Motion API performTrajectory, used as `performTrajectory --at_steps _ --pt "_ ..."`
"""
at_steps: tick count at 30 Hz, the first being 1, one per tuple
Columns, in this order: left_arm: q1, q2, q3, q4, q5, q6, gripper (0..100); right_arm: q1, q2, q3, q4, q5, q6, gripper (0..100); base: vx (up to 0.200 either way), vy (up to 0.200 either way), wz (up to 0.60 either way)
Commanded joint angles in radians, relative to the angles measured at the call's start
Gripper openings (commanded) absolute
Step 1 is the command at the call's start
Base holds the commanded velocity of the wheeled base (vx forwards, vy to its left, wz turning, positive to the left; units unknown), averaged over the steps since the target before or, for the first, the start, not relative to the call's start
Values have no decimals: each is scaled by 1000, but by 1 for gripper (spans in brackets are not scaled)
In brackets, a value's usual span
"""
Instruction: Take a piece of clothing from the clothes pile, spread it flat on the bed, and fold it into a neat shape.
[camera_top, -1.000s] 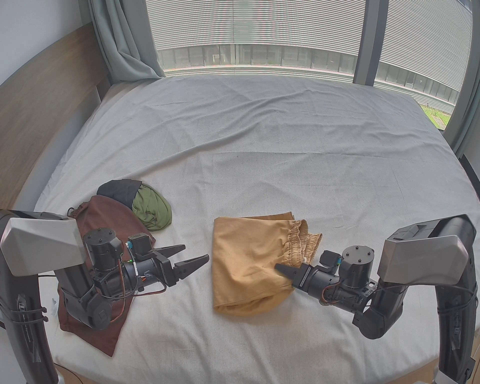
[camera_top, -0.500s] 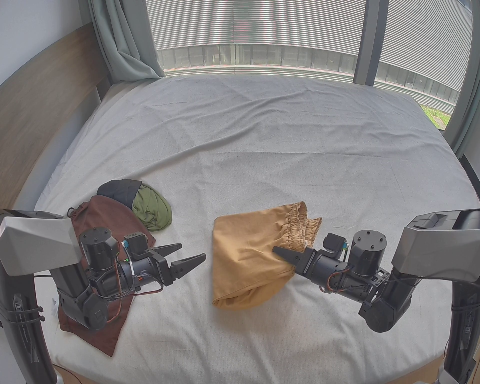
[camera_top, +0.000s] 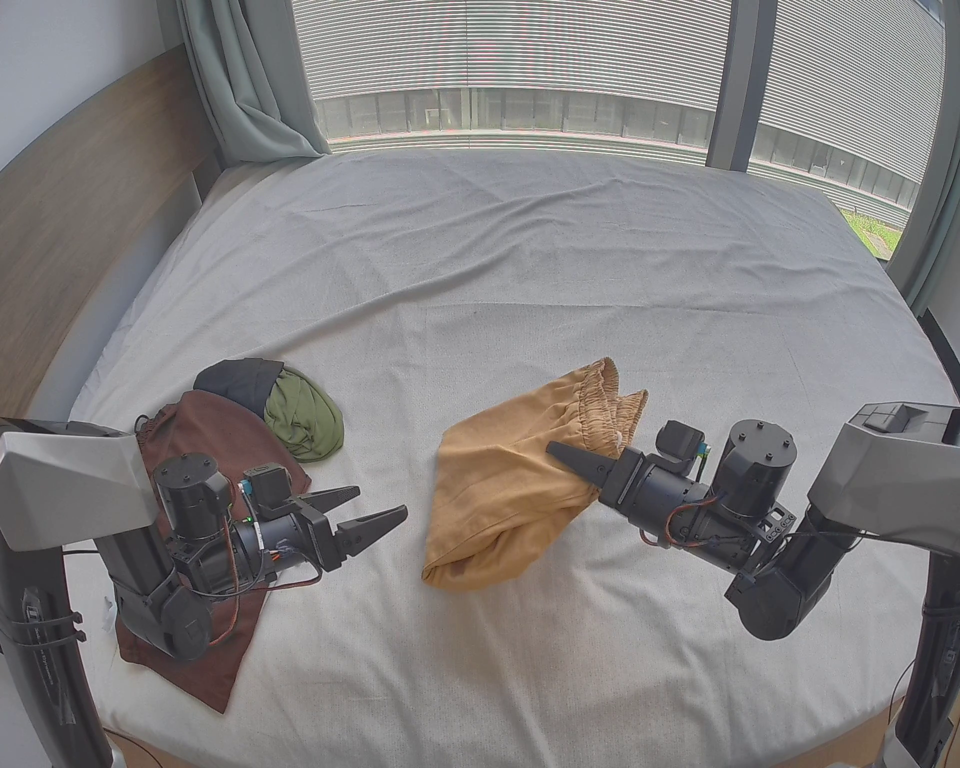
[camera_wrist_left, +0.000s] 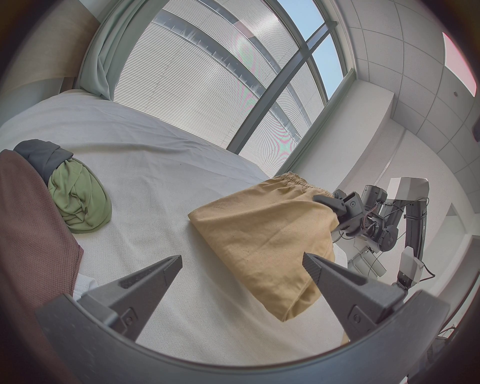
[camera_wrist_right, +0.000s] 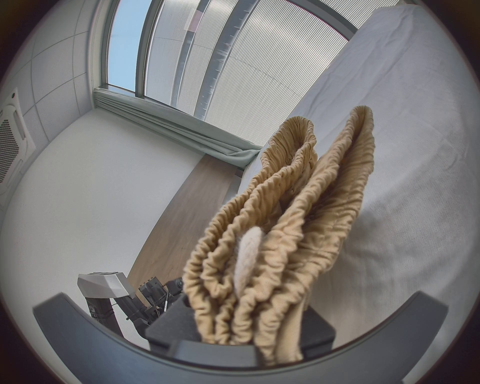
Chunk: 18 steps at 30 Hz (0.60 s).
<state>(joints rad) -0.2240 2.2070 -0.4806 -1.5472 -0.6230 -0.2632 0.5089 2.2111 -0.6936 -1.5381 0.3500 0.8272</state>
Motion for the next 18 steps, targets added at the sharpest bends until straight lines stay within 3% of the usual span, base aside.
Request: performTrajectory --at_steps 1,18 --pt "0 -6 1 -1 0 -1 100 -6 -8 -44 3 1 0 0 0 0 0" --pt "14 -101 37 1 -6 -11 100 -36 13 -208 12 20 1 0 0 0 0"
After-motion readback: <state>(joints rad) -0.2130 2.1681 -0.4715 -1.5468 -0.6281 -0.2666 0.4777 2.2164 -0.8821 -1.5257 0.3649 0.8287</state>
